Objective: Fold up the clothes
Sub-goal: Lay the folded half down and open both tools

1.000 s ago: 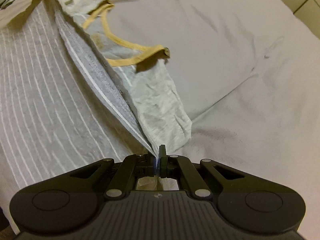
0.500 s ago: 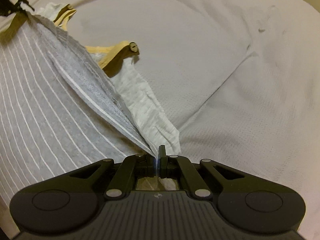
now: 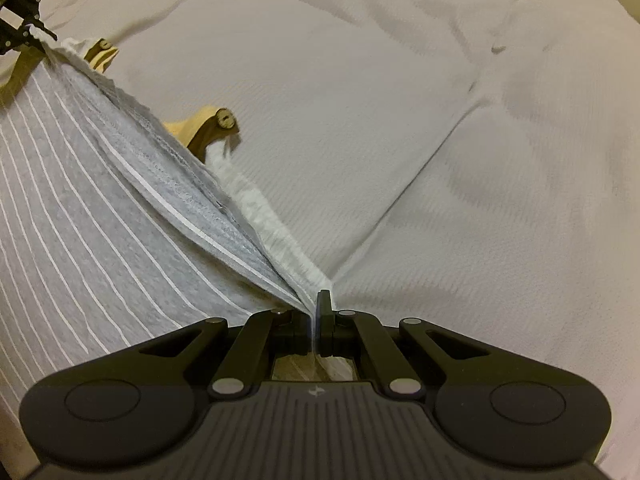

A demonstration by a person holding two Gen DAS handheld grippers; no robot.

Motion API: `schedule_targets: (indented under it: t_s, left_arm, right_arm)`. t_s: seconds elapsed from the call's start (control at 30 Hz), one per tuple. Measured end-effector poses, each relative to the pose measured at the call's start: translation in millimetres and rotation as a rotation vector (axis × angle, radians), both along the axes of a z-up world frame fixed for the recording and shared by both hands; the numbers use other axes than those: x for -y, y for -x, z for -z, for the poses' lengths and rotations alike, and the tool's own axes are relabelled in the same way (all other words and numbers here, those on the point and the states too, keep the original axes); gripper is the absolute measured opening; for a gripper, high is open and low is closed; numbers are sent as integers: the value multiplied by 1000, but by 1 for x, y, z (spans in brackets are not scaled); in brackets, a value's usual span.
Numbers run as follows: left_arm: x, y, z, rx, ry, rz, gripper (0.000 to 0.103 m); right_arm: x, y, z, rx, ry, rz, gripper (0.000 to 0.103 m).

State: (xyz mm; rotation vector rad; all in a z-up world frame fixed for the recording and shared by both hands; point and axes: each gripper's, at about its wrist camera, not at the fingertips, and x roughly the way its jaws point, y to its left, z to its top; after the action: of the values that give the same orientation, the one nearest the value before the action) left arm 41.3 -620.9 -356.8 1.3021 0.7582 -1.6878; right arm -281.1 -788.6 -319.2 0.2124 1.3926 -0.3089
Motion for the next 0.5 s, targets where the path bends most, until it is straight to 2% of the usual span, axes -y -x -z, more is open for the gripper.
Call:
schedule_targets:
  t_s: [0.07, 0.13, 0.17, 0.23, 0.37, 0.5]
  left_arm:
    - [3, -1, 4, 2, -6, -2, 3]
    - [6, -4, 8, 12, -9, -31, 9]
    - [7, -6, 10, 18, -10, -47, 17]
    - [8, -14, 9, 15, -1, -94, 19]
    - [9, -34, 3, 19, 23, -183, 21]
    - [2, -49, -8, 28, 54, -255, 23]
  right_arm:
    - [1, -2, 1, -1, 3, -4, 0]
    - [4, -3, 3, -2, 4, -1, 0]
    - [5, 0, 3, -3, 8, 9, 0]
    - [8, 6, 1, 3, 19, 42, 2]
    - [13, 19, -9, 40, 85, 127, 16]
    - [9, 33, -23, 64, 192, 211, 25]
